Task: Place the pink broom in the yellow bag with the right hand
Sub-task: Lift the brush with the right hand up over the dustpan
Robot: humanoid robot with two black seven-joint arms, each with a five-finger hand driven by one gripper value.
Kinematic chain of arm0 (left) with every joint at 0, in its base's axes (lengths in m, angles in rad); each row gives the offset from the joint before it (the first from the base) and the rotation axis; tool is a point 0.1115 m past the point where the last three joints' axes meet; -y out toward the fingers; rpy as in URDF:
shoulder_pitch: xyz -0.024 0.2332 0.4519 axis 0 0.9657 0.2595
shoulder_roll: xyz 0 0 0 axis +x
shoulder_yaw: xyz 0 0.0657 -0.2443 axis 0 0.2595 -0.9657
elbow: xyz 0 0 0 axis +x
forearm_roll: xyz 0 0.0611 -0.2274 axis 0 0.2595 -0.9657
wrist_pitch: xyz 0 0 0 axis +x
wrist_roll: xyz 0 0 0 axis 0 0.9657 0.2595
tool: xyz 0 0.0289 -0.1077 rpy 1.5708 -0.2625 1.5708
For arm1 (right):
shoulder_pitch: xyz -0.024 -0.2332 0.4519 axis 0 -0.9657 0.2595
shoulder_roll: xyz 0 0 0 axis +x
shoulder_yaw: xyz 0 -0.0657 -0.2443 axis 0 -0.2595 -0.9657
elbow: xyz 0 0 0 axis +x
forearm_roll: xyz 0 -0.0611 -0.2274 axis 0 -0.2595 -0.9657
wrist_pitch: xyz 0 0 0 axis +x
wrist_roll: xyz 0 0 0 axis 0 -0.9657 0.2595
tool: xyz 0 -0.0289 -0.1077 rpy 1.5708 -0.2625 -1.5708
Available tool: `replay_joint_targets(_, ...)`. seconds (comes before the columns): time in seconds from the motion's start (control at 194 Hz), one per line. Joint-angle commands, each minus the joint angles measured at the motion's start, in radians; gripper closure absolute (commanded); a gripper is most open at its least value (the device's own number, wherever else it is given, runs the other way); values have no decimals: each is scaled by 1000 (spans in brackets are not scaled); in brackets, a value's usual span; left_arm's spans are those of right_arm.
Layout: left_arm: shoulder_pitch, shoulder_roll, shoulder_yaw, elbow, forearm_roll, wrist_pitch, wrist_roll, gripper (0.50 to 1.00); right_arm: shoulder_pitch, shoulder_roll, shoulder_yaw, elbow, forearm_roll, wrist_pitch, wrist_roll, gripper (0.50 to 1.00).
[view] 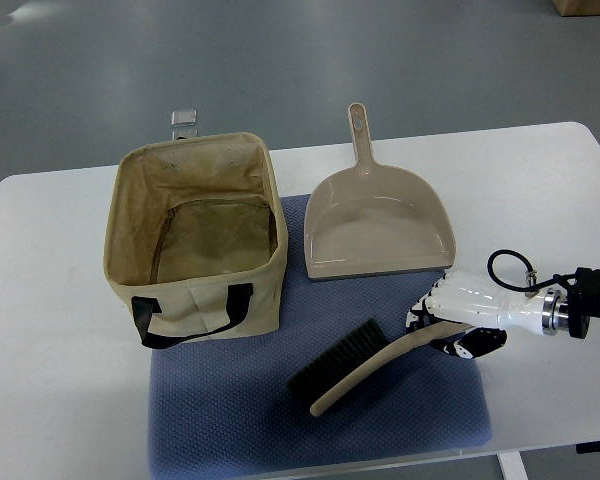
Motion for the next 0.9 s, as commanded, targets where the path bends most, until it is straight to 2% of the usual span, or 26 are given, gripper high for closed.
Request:
replay_joint_targets(0.0,0,0,0,0,0,0,0,500,2,-2,2,-3,0,-14,0,1000)
replay_joint_targets(0.362,0,0,0,0,0,0,0,500,109,-49,15,-10,24,-146,12,1000)
replay_joint_targets(0.651,0,0,1,0,0,0,0,500,272,-104,20,-29,118,-180,15,1000)
replay_joint_targets(0.894,0,0,1,0,0,0,0,500,521,-114,17,-136,259,-165,15,1000)
